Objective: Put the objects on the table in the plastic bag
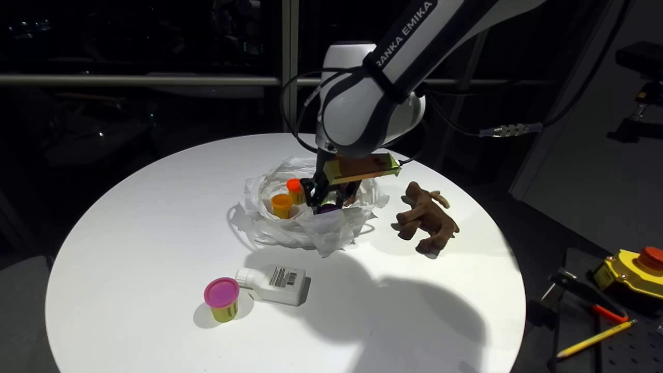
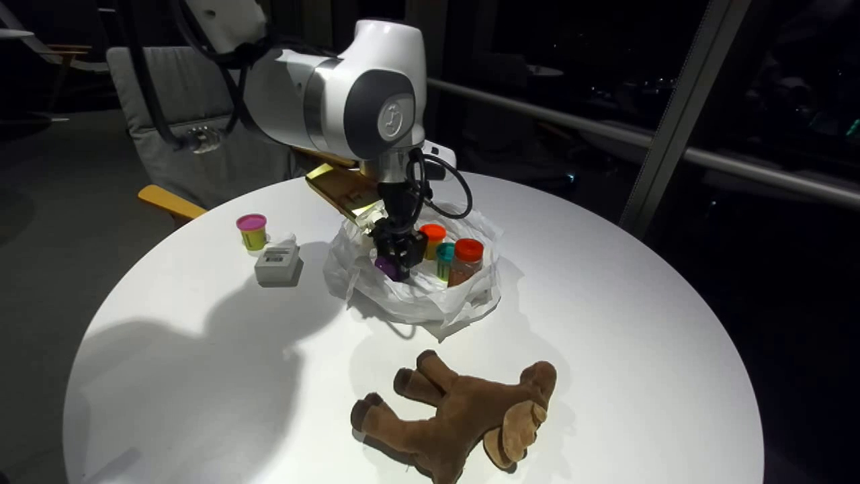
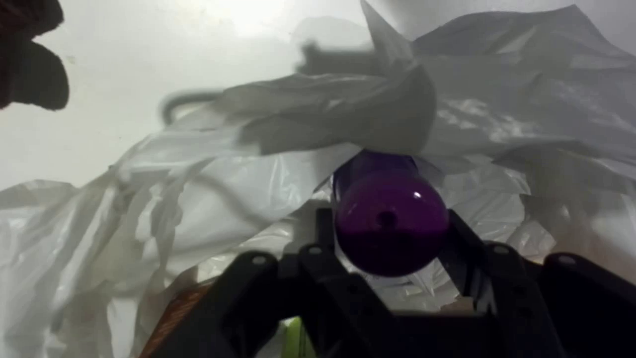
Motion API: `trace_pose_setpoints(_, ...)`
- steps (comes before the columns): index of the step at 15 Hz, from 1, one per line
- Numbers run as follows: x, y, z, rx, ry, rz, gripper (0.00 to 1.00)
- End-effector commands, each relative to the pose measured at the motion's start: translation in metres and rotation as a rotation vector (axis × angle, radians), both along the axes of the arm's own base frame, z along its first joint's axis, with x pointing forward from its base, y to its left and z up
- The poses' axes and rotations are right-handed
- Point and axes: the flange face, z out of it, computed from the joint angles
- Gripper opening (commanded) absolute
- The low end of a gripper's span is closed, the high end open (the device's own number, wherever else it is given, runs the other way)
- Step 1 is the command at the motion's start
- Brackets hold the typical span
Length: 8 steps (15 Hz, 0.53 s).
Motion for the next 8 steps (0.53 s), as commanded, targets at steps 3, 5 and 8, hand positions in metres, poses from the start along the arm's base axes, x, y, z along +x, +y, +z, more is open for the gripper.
trace_pose_setpoints(3, 0.008, 0.014, 0.037, -0.003, -0.105, 0.008, 0.99)
trace_pose_setpoints(5, 0.005, 0.026, 0.059, 0.004, -0.147, 0.024, 1.0)
trace_pose_setpoints(8, -0.015, 0.058, 0.084, 0.027, -0.156, 0.076, 1.0)
